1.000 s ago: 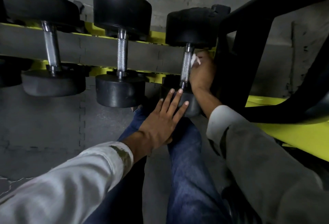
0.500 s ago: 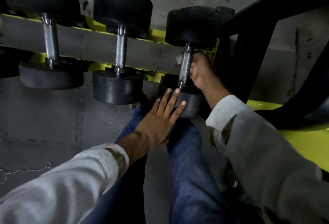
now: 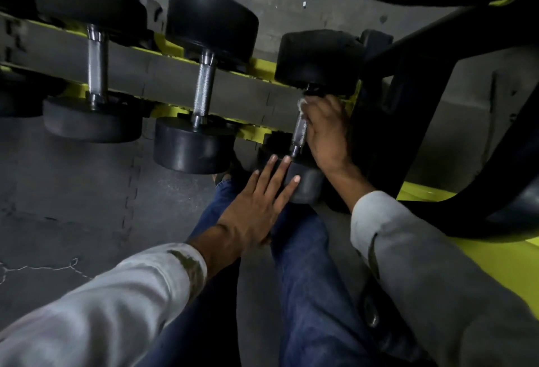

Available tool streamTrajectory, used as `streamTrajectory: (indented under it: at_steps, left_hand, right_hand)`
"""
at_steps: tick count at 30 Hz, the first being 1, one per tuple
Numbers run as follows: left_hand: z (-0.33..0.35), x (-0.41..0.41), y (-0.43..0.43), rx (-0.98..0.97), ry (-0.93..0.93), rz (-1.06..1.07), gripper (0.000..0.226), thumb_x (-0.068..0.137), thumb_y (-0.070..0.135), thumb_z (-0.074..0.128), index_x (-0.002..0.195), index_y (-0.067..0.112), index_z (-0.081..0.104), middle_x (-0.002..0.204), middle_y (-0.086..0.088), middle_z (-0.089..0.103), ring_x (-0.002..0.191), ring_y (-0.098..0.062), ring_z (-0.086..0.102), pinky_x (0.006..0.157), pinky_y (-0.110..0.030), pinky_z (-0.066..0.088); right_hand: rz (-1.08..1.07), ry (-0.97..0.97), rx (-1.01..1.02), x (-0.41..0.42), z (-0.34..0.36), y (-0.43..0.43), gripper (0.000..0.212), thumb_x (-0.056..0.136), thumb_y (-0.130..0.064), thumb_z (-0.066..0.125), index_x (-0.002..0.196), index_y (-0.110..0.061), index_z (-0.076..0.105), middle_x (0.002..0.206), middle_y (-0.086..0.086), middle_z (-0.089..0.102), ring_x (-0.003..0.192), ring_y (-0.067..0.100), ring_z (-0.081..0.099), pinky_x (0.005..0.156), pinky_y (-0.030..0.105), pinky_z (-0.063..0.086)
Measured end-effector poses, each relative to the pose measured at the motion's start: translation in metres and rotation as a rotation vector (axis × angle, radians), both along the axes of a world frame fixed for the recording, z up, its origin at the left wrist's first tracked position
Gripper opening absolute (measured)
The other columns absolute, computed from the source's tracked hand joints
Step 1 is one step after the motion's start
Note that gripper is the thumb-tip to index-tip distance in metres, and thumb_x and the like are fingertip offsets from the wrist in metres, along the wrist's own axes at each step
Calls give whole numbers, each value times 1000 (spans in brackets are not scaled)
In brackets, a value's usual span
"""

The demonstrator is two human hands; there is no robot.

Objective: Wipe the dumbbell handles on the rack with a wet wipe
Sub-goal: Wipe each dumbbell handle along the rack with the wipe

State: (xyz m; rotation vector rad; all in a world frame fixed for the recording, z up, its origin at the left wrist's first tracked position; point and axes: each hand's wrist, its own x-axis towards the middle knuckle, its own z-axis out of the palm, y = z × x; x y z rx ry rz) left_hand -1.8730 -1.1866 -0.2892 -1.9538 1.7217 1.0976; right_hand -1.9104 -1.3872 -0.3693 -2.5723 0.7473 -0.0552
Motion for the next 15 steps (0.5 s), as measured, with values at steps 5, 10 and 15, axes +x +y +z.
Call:
streamTrajectory:
  at_steps: [5, 10, 15]
  left_hand:
    - [-8, -5, 3, -42, -19, 13, 120, 94, 47, 60, 152, 5, -36, 150, -32, -47, 148, -51, -27, 126, -56, 12]
    - [-13, -6, 8, -83, -28, 11, 127, 91, 51, 65, 151, 4, -37, 150, -33, -46, 148, -53, -26, 125, -57, 14]
    - [-11, -4, 8, -90, -30, 4, 130, 87, 53, 70, 155, 6, -31, 152, -32, -44, 149, -52, -25, 125, -58, 14]
  right_hand:
    - [207, 158, -154, -6, -3, -12, 51, 87, -9, 52, 137, -16, 57, 141, -2, 54, 113, 29, 52, 95, 40, 47]
    - [530, 442, -291, 22, 12, -15, 25, 83, -16, 64, 106, -22, 69, 114, -2, 69, 80, 28, 71, 58, 30, 54]
    - [580, 785, -327, 70, 38, -5, 25, 93, -10, 55, 113, -16, 70, 113, 7, 70, 103, 32, 69, 75, 35, 51]
